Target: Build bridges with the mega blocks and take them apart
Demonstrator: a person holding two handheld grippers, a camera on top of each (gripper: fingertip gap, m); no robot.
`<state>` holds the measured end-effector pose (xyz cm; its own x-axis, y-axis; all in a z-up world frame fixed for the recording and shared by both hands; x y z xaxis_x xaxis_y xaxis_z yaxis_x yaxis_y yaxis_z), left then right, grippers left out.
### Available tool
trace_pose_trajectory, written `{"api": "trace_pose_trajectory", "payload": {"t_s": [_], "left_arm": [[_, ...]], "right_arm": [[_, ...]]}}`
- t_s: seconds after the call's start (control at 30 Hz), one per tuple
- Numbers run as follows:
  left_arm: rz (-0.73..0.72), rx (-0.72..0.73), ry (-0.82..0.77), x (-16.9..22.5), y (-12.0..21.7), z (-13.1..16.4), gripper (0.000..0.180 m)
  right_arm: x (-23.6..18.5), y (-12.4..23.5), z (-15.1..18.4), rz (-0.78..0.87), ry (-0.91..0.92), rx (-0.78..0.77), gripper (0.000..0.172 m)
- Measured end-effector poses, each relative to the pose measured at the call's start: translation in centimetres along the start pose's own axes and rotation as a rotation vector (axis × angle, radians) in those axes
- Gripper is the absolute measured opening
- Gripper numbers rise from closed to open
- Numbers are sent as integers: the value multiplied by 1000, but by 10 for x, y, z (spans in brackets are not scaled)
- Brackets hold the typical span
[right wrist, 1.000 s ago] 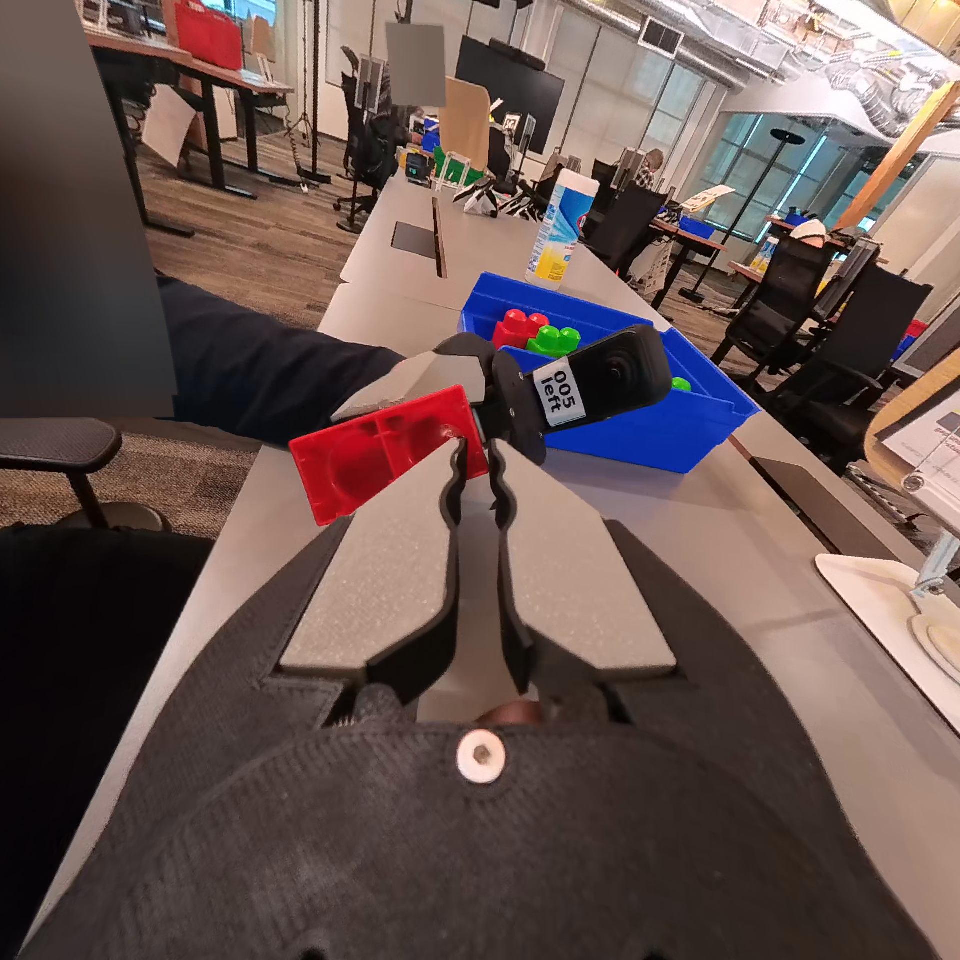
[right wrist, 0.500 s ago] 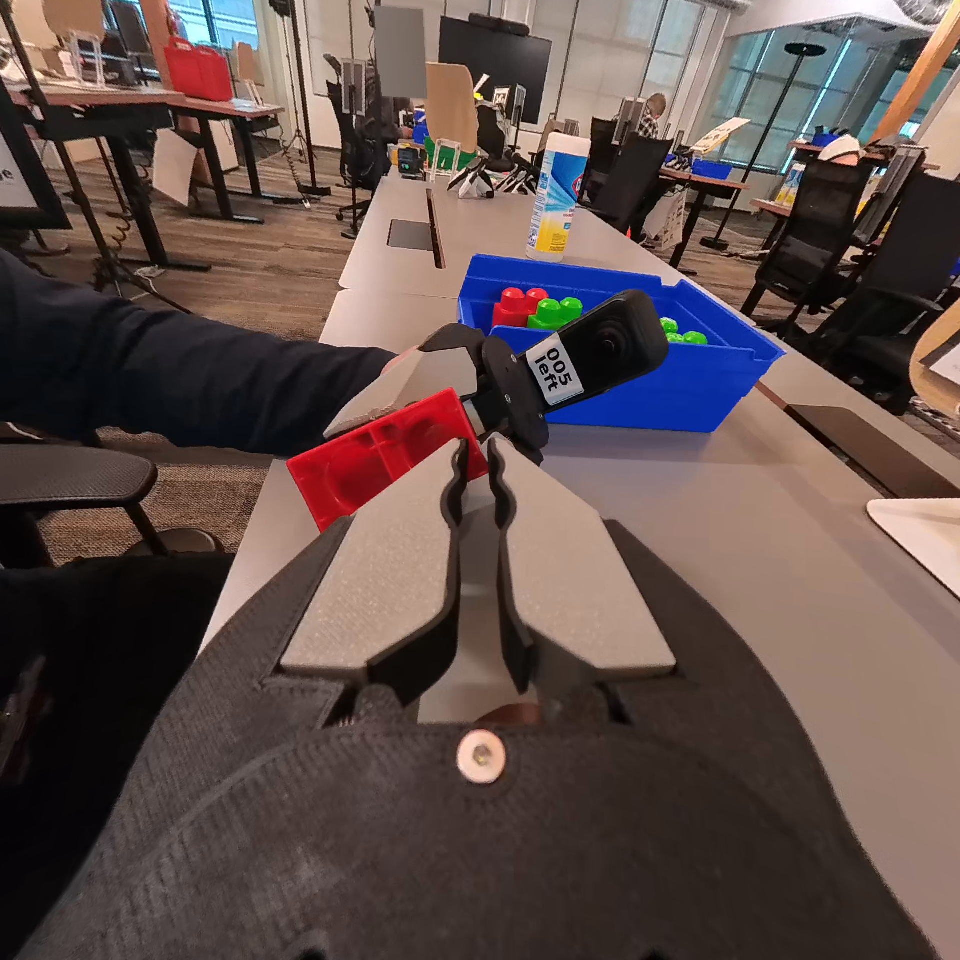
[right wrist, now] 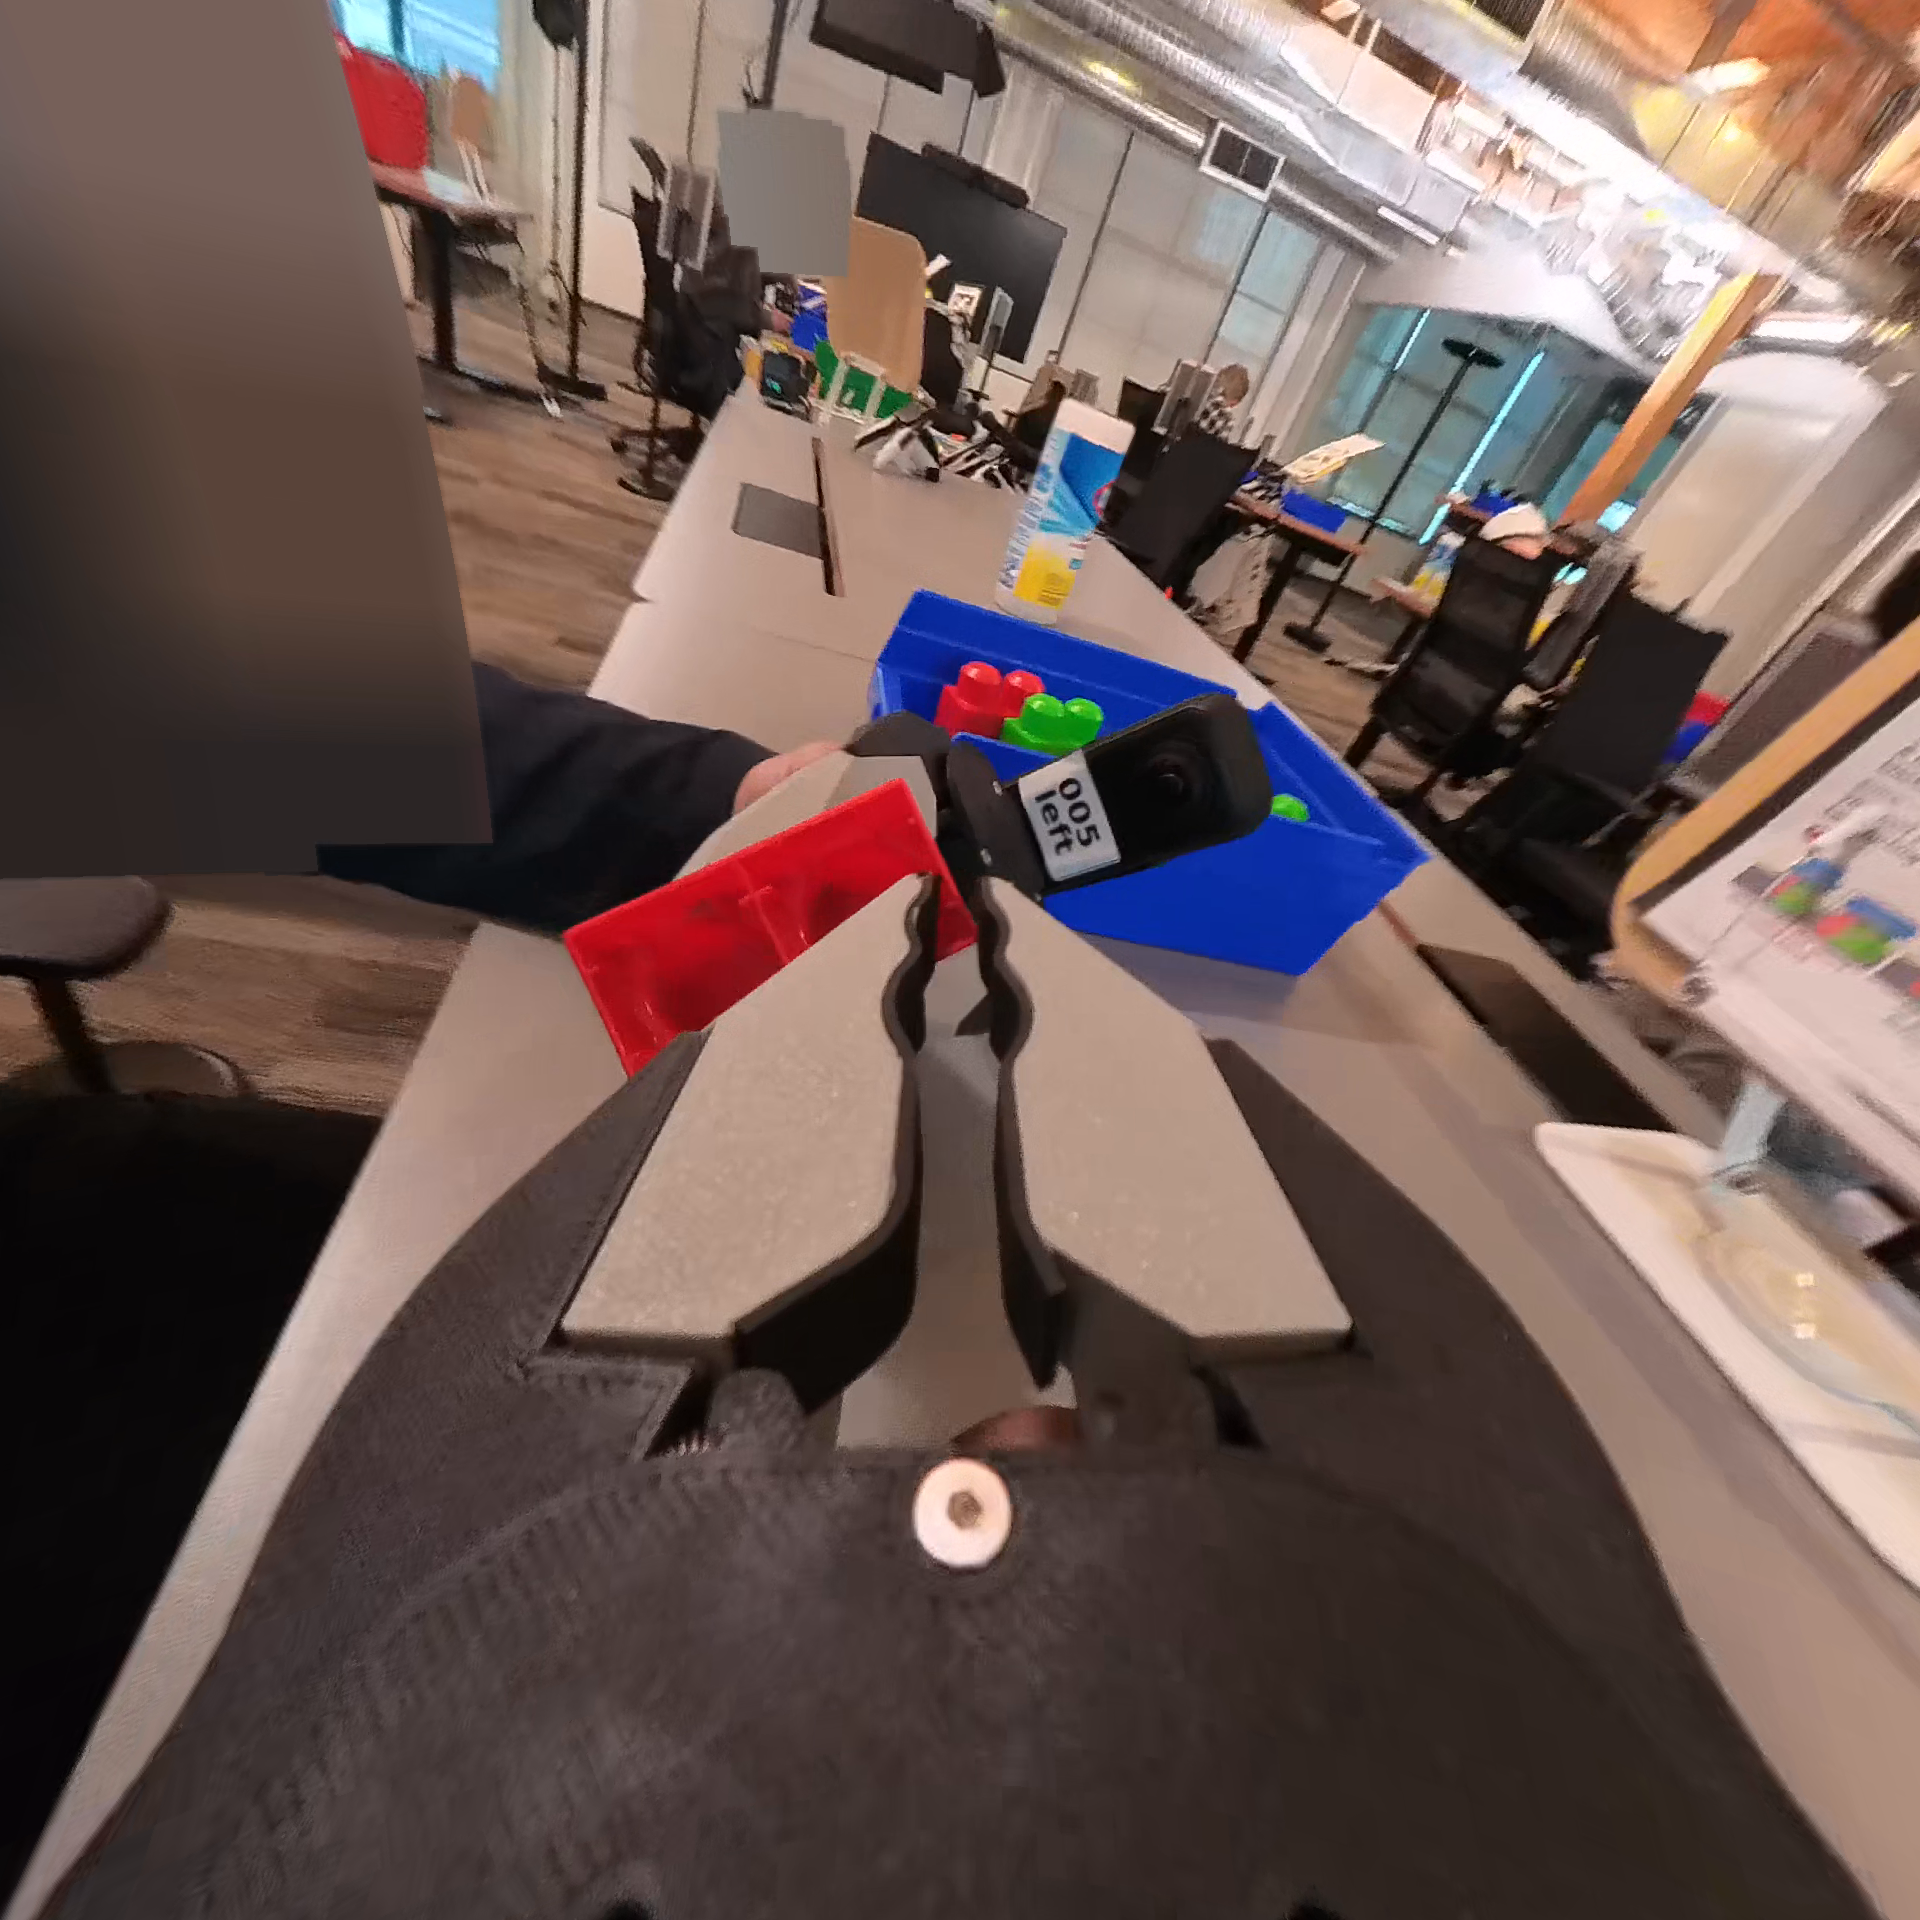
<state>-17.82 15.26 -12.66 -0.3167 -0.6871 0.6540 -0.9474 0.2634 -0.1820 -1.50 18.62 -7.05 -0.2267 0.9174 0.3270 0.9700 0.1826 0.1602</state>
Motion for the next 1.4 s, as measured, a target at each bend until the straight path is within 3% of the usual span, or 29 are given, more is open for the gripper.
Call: {"api": "trace_pose_trajectory", "payload": {"t_s": [0.03,0.37,0.63,0.83,0.97,1.07,1.17,1.27,1.33,1.4], "left_arm": [[0,0,-6,1,0,0,29],[-30,-13,-33,2,0,0,30],[-150,75,-21,-4,13,-6,26],[-417,18,-16,-20,20,-2,0],[-531,-40,-54,-24,17,0,0],[-553,-38,-71,-23,17,-2,0],[-564,-8,-65,-23,21,-3,0],[-579,32,-63,-23,26,-5,0],[-580,47,-59,-23,28,-5,0],[-574,57,-56,-22,29,-6,0]], "right_arm": [[-2,0,-1,15,25,0,3],[-7,2,-4,61,134,2,3],[14,15,-1,117,-15,45,3],[48,61,-3,401,-145,168,3],[60,111,-7,752,-119,234,3],[64,146,-5,1061,-53,165,3],[74,171,6,1246,-111,72,3],[95,180,31,1310,-275,-149,3],[107,176,51,1251,-392,-294,4],[112,171,60,1211,-425,-335,8]]}}
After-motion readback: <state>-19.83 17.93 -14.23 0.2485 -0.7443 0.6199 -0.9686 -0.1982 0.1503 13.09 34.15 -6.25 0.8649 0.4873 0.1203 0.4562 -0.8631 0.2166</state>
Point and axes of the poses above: each gripper's, where its closed fingertips meet, y back along the fingers, z out of its underside, x = y × z across the jaws, the point moved 10 cm from there along y, back along the fingers, and after that the axes turned 5 degrees about -x, right-handed, at the moved point
